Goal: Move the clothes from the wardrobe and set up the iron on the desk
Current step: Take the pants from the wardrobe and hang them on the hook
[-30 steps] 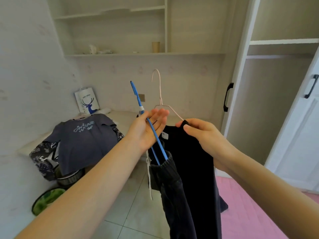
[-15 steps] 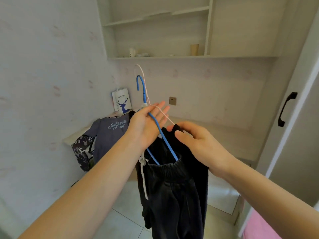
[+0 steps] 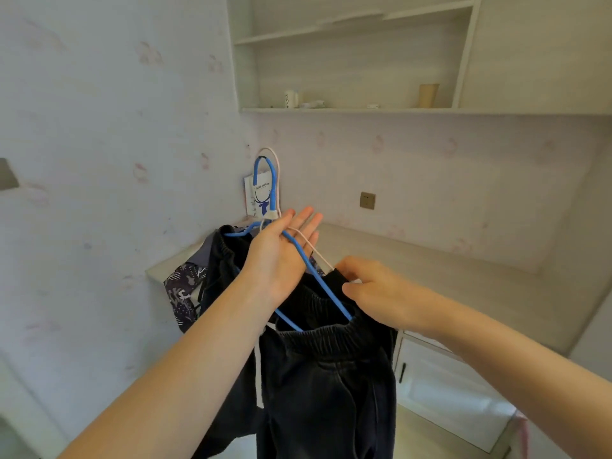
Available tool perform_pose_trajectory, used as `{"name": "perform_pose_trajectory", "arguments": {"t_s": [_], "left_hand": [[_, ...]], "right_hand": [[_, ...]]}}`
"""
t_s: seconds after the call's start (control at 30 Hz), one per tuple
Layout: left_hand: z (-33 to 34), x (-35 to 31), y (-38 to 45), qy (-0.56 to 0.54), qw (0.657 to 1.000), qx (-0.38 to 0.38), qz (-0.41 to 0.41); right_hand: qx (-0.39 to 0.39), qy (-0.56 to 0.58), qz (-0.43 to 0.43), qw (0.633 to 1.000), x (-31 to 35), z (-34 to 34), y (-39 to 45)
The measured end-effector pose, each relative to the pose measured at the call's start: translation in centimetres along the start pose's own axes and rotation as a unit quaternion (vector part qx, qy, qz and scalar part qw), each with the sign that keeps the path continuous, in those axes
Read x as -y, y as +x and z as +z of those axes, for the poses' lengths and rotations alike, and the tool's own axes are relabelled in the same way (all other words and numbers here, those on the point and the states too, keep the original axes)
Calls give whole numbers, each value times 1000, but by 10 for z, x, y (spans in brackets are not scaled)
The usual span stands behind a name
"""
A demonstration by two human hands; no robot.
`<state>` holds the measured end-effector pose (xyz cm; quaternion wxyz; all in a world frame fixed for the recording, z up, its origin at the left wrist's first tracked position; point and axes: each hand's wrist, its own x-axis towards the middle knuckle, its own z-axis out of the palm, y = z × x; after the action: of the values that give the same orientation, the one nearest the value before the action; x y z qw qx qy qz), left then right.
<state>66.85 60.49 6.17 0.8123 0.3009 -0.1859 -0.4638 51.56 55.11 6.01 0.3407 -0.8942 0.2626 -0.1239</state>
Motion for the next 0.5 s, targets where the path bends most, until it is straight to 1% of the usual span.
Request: {"name": "perform_pose_trajectory", "arguments": {"t_s": [0.03,0.1,0.2,0.27,0.33,0.43,0.5], "left_hand": [[-6,-4,5,8,1000,-2,4],[-18,-14,16,35,999,-3,-2],[-37,-30,27,104,994,5,-45],[-52,-41,34,138,989,0,-45],[-66,-49,42,168,985,-4,-28],[-83,-54,50,214,976,-1,-27],[-91,-55,58,236,971,-2,-29]], "right_hand": [[-2,-17,-6,1000,8,4,14],[-29,-22,-22,999,25,18,42],[-68,-31,-54,996,37,49,78],[-78,-48,-73,993,34,69,95],[-86,-77,-83,990,28,81,107],[-97,-104,-73,987,18,90,126],[-107,-97,-75,987,9,92,140]]}}
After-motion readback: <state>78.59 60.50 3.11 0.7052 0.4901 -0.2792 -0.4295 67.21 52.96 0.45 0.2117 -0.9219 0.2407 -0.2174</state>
